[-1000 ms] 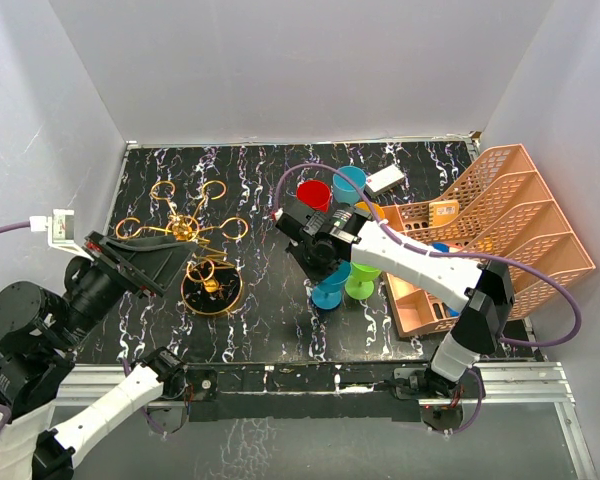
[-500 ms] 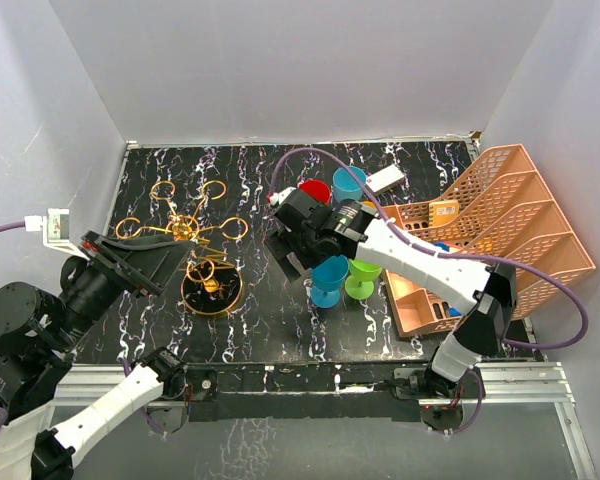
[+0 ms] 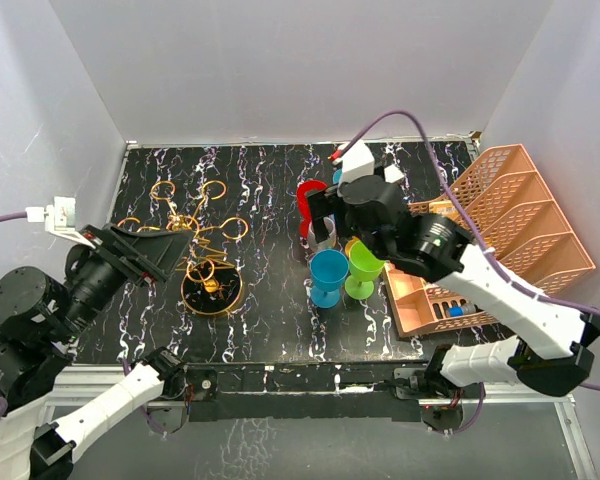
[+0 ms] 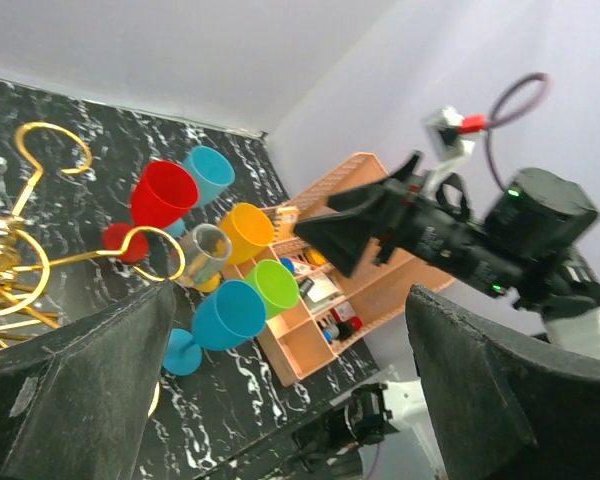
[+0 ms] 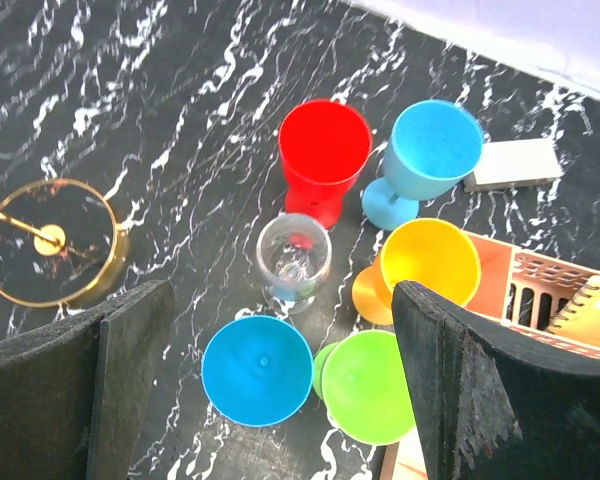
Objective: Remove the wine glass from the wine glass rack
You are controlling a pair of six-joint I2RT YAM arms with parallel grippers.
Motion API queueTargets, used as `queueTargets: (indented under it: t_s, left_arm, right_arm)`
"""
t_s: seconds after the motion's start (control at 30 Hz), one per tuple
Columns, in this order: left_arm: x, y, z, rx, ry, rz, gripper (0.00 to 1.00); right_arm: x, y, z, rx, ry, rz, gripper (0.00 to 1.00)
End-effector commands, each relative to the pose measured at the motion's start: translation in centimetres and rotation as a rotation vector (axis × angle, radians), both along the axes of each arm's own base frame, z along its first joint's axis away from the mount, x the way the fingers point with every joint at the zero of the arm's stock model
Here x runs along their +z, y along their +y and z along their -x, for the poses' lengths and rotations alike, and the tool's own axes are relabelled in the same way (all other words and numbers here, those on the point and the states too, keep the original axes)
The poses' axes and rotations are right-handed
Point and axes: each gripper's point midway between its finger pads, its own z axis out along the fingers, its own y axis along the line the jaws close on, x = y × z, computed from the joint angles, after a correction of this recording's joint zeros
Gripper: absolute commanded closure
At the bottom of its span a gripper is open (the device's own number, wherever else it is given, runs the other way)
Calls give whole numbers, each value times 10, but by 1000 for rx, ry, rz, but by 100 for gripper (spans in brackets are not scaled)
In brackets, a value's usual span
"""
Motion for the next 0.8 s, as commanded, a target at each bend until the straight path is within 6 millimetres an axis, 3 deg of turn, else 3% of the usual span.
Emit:
queueTargets:
  t_s: [0.0,0.23,0.4,0.57,0.7,0.77]
  left_arm:
    - [17,26,-8,129,-43,-78,3]
    - [44,53,-15,259,-129,-163,3]
    - [60,57,-18,284,-167,-192,3]
    - [66,59,-18,295,-181,-199,3]
    - [64,60,-17,299,-179,-198,3]
    - [63,60,-17,294,-178,-194,3]
  right_arm:
    - [68,-34,3,-92,-142,-118,1]
    - [144,-79,54,-14,-223,-372,1]
    - [179,-107,89,60,-272,-526,1]
    - [193,-124,105,68,-280,-598,1]
    - [187,-120,115,141,-272,-561,1]
    - [188,-130,111,84,-276,-570,1]
